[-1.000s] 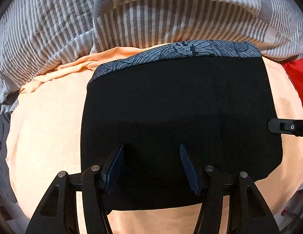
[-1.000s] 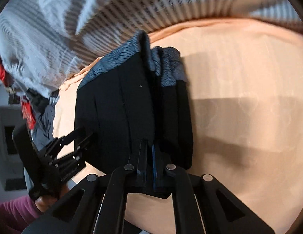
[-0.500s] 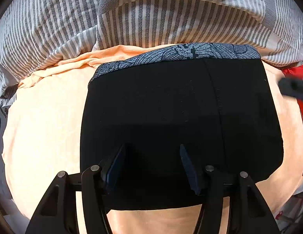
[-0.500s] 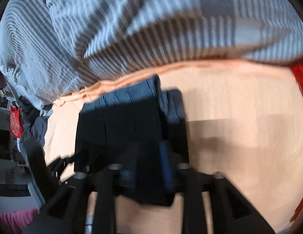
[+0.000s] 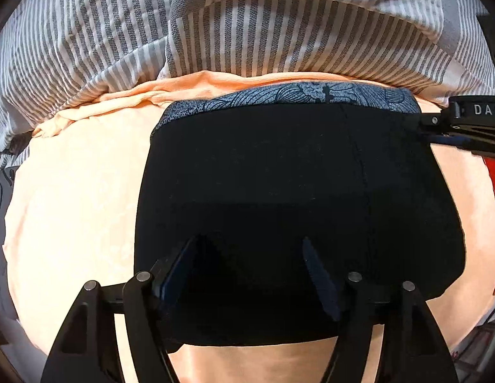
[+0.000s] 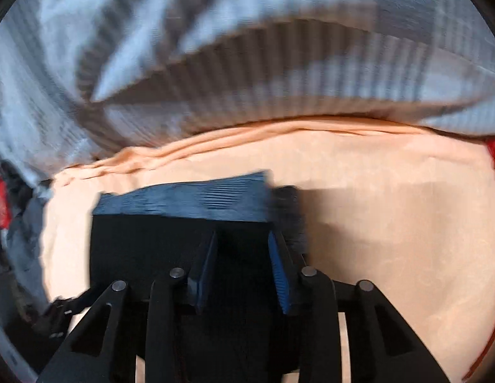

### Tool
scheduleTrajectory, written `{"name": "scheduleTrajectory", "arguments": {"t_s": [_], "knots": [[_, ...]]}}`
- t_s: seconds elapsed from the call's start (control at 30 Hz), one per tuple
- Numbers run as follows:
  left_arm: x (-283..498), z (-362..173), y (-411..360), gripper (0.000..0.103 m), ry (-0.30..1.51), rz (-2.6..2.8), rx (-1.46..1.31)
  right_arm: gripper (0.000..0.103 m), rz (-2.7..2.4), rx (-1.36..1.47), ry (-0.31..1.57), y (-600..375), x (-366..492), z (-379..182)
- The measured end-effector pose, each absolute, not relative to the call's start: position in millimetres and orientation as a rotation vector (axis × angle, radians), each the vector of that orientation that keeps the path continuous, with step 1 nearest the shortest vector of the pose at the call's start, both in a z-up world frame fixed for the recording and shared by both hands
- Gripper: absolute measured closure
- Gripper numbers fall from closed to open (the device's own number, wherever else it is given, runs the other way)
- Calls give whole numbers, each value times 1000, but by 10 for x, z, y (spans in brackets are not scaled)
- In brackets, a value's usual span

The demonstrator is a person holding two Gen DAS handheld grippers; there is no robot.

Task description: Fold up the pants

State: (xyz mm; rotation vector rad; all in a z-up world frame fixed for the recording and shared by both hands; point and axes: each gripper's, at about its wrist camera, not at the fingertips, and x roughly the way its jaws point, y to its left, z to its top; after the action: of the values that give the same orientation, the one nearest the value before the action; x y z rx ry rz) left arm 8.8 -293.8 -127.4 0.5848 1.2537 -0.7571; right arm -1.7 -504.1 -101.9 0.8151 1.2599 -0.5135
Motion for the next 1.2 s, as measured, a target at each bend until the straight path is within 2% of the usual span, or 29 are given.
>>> {"name": "scheduleTrajectory", "arguments": {"t_s": [0.13, 0.2, 0.47, 0.53, 0.73, 1.2], "knots": [[129, -1295, -2889, 21, 1249, -735, 577, 61, -529, 951, 1218, -5112, -268, -1024], [165, -1306, -2870, 21, 1268, -734, 556, 61, -530, 929, 1226, -5064, -347, -968], [127, -1237, -2852, 21, 1252, -740, 578, 40, -531, 1011, 1225, -4794, -839, -853], [147, -1224, -2830, 21, 1268, -737, 563, 38, -536, 1034, 1224, -4712, -970, -831], [251, -1120, -2736, 21, 1226, -738, 585, 34, -542, 1098, 1244, -4542, -1229, -879], [829, -1144, -2596, 21, 1338, -811, 484, 27, -446, 1175, 1166, -4744, -1159, -993]]}}
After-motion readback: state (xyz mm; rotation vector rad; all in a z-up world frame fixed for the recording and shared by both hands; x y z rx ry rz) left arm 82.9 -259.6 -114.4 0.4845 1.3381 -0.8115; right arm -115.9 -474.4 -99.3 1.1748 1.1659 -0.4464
